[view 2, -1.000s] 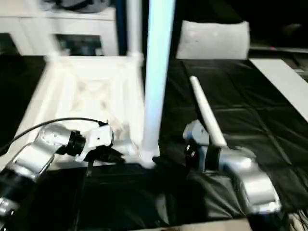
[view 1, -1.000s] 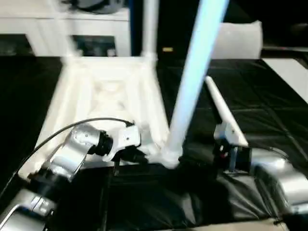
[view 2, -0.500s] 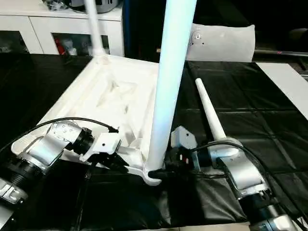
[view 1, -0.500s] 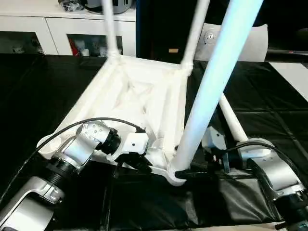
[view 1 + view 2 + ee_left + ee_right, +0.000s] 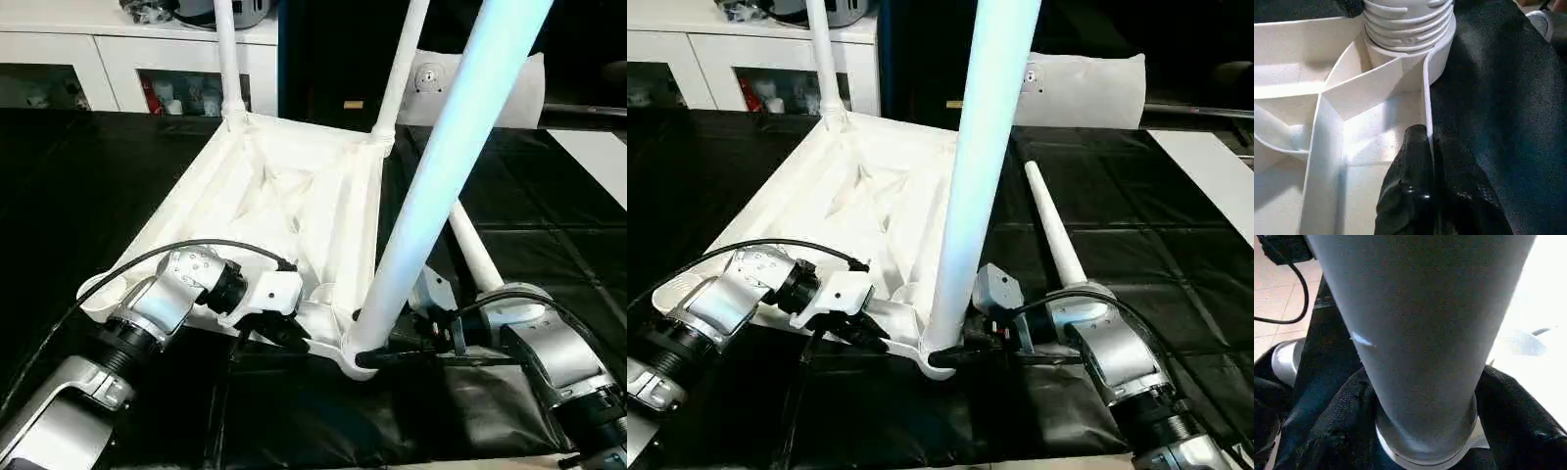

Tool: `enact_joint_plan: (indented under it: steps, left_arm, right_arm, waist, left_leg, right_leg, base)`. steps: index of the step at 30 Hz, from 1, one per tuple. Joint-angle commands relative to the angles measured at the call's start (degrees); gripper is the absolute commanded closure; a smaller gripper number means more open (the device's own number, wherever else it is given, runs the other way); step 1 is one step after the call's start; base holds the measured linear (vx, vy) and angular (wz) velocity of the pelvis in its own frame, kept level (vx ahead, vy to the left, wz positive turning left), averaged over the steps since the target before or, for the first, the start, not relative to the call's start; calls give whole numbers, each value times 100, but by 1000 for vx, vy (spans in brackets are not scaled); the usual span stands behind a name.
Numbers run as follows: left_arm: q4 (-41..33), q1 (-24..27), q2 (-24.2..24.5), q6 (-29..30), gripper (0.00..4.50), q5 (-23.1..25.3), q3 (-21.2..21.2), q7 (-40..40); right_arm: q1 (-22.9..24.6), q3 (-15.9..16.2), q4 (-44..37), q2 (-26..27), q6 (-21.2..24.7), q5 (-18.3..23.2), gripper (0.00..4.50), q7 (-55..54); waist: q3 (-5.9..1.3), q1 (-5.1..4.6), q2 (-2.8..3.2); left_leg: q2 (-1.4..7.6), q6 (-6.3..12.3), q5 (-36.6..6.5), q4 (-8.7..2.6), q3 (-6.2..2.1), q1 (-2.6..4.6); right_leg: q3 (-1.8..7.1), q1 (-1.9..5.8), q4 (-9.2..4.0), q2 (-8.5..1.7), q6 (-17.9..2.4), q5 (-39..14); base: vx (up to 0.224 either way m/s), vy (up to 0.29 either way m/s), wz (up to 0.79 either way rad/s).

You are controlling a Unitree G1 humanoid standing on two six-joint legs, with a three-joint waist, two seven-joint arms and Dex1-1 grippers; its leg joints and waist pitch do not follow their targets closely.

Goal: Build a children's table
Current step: Rotate leg to tighten

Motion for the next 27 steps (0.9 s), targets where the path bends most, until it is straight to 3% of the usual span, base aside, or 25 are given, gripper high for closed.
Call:
enact_joint_plan:
  steps: [1, 5, 6, 7, 10, 13, 14, 15, 16, 17, 19, 20, 23, 27]
  left_arm:
    - [-18, -119, -41, -131, 450, 113, -188, -214]
    - [-118, -38, -82, 242, 450, -73, 31, -32]
    - [-232, 13, -110, 498, 450, -142, 148, 142]
    - [-351, 68, -142, 765, 450, -191, 258, 343]
    - [-864, 313, -325, 1595, 450, -371, 602, 1018]
    - [-1451, 612, -568, 2289, 450, -298, 811, 1762]
    - [-1823, 826, -805, 2745, 450, -170, 905, 2267]
    - [-2026, 934, -942, 3007, 450, -97, 935, 2517]
    - [-2038, 941, -950, 3024, 450, -93, 936, 2533]
    - [-2295, 1071, -1184, 3394, 450, 28, 973, 2900]
    - [-2394, 1122, -1331, 3557, 450, 110, 988, 3110]
    - [-2510, 1142, -1659, 3854, 450, 256, 1035, 3593]
    - [-2510, 1046, -2070, 4090, 450, 393, 1091, 4221]
    - [-2542, 919, -2343, 4290, 450, 535, 1102, 4605]
  right_arm:
    - [-40, 119, 21, -28, 13, -11, 189, 145]
    - [75, 72, -115, 52, 300, 120, 189, 8]
    - [148, 20, -220, 117, 521, 209, 189, -140]
    - [223, -43, -308, 205, 705, 282, 189, -329]
    - [444, -242, -553, 613, 1215, 408, 190, -1132]
    - [618, -301, -791, 1071, 1659, 446, 193, -1847]
    - [690, -324, -838, 1453, 1900, 363, 195, -2410]
    - [712, -370, -848, 1695, 2070, 364, 197, -2705]
    - [714, -373, -849, 1710, 2081, 366, 199, -2724]
    - [707, -427, -802, 2063, 2249, 304, 199, -3192]
    - [677, -435, -724, 2252, 2279, 219, 199, -3458]
    - [583, -520, -561, 2653, 2381, 57, 199, -4059]
    - [427, -678, -361, 3115, 2550, -40, 199, -4763]
    - [322, -788, -303, 3371, 2618, -116, 199, -5184]
  waist:
    - [-390, -28, -9]
    - [-390, -30, 3]
    - [-389, -26, 31]
    - [-381, -36, 20]
    - [-356, -64, 45]
    - [-340, -124, 43]
    - [-323, -202, 23]
    - [-318, -240, 23]
    - [-289, -313, 15]
    - [-283, -377, -4]
    - [-280, -422, 4]
    - [-276, -435, 9]
    - [-272, -487, 18]
    - [-298, -498, 43]
  left_leg:
    - [261, 308, -733, -387, -23, 12]
    - [264, 285, -759, -393, -24, 24]
    - [266, 275, -746, -394, -27, 24]
    - [282, 249, -756, -405, -31, 12]
    - [279, 134, -980, -435, -45, 12]
    - [253, -19, -1278, -461, -68, 5]
    - [249, -100, -1420, -477, -87, -13]
    - [257, -123, -1453, -479, -86, -4]
    - [229, -117, -1587, -477, -99, -6]
    - [195, -105, -1732, -461, -105, 4]
    - [186, -87, -1721, -450, -115, -2]
    - [178, -77, -1780, -444, -119, 21]
    - [152, -103, -1910, -437, -133, 54]
    - [178, -35, -1920, -466, -129, 53]
  right_leg:
    - [354, 298, -358, -376, -1294, -797]
    - [353, 297, -351, -367, -1329, -776]
    - [356, 301, -340, -369, -1346, -747]
    - [361, 306, -337, -373, -1355, -724]
    - [358, 300, -379, -378, -1285, -1093]
    - [338, 306, -452, -379, -1042, -1800]
    - [319, 294, -503, -370, -854, -2177]
    - [330, 276, -510, -377, -838, -2212]
    - [307, 256, -560, -375, -759, -2567]
    - [286, 243, -627, -371, -584, -3014]
    - [281, 223, -677, -379, -421, -3275]
    - [273, 194, -706, -368, -360, -3368]
    - [238, 156, -751, -348, -280, -3512]
    - [283, 155, -708, -316, -342, -2909]
  base:
    - [0, 0, 0]
    - [0, 0, 0]
    - [0, 0, 0]
    - [0, 0, 0]
    - [0, 0, 0]
    - [0, 0, 0]
    - [0, 0, 0]
    - [0, 0, 0]
    - [0, 0, 0]
    - [0, 0, 0]
    - [0, 0, 0]
    - [0, 0, 0]
    - [0, 0, 0]
    - [0, 0, 0]
